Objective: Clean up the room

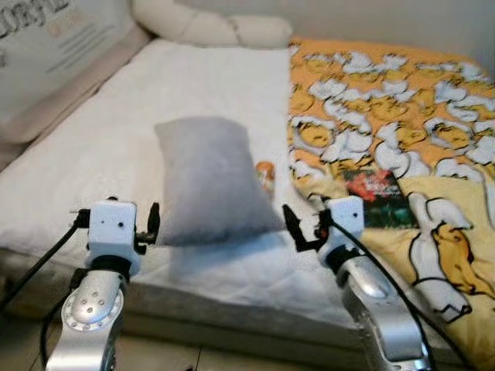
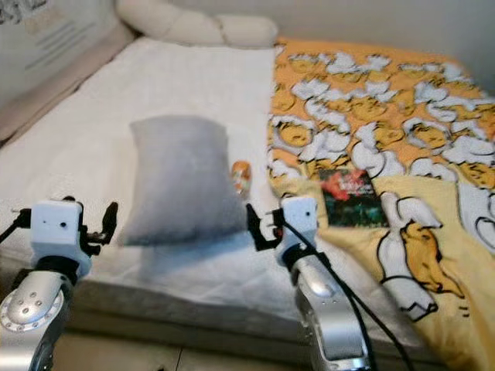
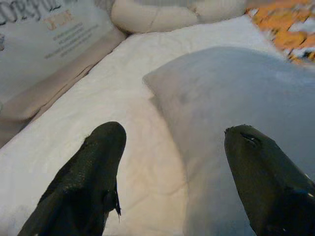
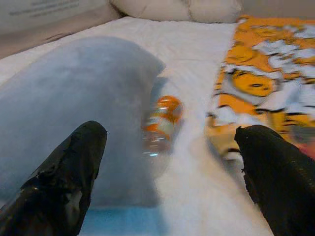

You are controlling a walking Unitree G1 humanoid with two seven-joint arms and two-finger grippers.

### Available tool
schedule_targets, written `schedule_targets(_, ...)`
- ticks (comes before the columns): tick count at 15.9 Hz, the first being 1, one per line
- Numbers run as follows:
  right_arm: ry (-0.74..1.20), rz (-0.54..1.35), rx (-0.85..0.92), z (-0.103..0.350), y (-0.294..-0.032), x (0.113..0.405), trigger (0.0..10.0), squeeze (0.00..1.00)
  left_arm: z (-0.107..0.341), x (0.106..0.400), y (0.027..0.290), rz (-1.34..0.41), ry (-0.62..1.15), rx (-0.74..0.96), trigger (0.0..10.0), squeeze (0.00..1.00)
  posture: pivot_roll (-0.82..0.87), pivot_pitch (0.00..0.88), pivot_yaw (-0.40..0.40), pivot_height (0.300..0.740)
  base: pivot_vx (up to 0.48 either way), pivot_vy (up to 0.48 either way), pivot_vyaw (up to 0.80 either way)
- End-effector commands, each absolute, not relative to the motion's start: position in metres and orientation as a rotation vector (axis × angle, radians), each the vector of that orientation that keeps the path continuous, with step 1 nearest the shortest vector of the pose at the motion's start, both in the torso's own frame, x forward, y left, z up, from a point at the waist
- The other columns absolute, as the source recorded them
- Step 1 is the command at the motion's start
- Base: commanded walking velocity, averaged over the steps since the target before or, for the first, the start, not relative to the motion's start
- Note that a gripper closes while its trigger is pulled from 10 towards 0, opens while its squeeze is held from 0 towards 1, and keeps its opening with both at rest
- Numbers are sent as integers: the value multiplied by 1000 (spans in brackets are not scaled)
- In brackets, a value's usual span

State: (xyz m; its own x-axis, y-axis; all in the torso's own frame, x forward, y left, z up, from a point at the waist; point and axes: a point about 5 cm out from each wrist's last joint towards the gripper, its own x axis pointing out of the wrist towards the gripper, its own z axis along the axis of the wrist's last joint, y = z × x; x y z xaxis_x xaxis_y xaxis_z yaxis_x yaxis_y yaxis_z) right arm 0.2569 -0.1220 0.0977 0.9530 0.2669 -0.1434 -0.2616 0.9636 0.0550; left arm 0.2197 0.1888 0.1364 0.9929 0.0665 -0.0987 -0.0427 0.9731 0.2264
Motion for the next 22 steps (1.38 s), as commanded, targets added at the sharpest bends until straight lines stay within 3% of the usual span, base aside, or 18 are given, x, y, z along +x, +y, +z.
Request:
schedule_targets(1,160,243,34,96,-131,257,10000,0,136,218,183,35,106,222,10000,0,64,0,-21,740,307,0,0)
schedule_targets(14,167,294,4,100,-127,263,10000,0,136,213,184,39,117,223,10000,0,69,0,-25,740,291,0,0)
schedule_targets(16,160,288,-3,100,-126,264,10000,0,137,214,184,34,116,231,10000,0,71,0,-24,740,283,0,800)
schedule_targets(18,194,201,62,98,-133,268,10000,0,138,213,180,-20,117,252,10000,0,72,0,-22,740,0,0,0)
schedule_targets(22,310,129,62,94,-142,275,10000,0,147,210,160,-288,108,217,10000,0,68,0,-7,740,0,0,0)
